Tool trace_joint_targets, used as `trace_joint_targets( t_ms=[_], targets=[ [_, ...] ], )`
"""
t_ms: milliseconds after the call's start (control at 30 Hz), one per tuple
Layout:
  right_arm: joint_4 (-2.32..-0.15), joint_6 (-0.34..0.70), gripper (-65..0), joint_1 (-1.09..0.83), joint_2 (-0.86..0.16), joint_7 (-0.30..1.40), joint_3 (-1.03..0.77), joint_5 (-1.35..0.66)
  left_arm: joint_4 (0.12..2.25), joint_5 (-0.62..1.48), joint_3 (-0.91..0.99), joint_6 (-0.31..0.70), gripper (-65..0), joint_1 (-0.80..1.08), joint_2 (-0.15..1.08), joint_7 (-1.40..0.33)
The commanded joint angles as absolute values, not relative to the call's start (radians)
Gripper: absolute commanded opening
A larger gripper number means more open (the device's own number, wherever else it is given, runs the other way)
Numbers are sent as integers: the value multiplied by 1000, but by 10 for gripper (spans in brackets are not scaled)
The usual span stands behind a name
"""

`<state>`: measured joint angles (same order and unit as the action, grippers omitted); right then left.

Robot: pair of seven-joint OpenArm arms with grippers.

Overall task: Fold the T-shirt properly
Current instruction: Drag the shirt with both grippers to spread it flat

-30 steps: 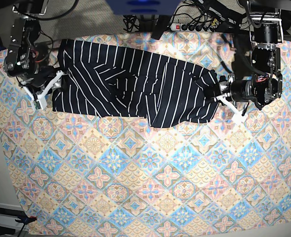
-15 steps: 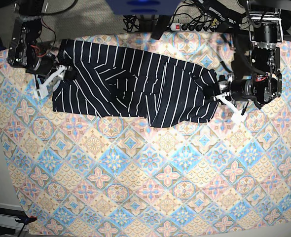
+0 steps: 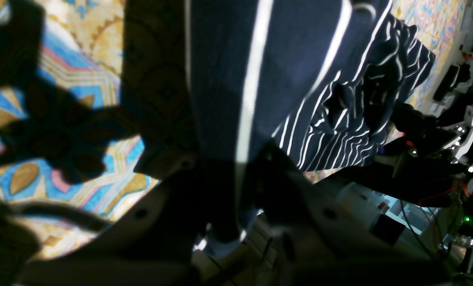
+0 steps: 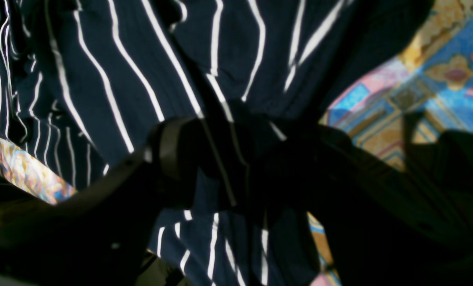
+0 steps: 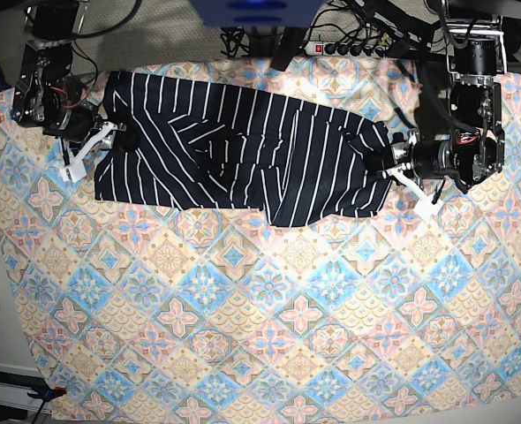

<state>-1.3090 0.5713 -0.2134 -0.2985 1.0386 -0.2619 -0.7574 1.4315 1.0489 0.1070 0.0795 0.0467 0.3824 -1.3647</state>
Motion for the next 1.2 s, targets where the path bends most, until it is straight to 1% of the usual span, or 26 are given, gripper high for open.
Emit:
trace_joint_targets(
  t_ms=[0,67,200,267,367,533,667,833,900,1033,1167],
  targets=[
    [-1314,573,-310,-213,-300,1072,-255,-753,1448,1069,111,84,-650,33,395,-1366],
    [-1314,578,-329,-209,-298,1092,-255,-753,1448,1069,111,84,-650,33,395,-1366],
    [-1314,596,-400,-208,-298,1102,-255,-754,1448,1069,111,84,-650,33,394,-1366],
    [-1314,596,-419,-208,-298,1102,-255,-754,1448,1069,111,84,-650,33,394,-1366],
    [-1314,598,-425,-208,-298,1102,-254,-754,1448,1069,111,84,-650,33,394,-1366],
    [-1316,599,-434,-208,-297,1102,-186,-756,1448,1069,111,84,-650,33,392,-1366],
    [-1316,599,-518,-199,-295,1098,-177,-756,1448,1069,113,84,-650,35,383,-1366],
    [-1308,599,-604,-168,-303,1102,-179,-828,1448,1069,113,84,-650,35,381,-1366],
    [-1310,599,-628,-165,-306,1101,-180,-839,1448,1070,113,84,-650,35,378,-1366],
    [-1316,599,-639,-163,-341,1096,-242,-842,1448,1064,111,84,-650,35,337,-1366],
    [-1316,599,-639,-110,-371,1101,-285,-840,1448,1061,110,84,-650,31,292,-1366]
  ],
)
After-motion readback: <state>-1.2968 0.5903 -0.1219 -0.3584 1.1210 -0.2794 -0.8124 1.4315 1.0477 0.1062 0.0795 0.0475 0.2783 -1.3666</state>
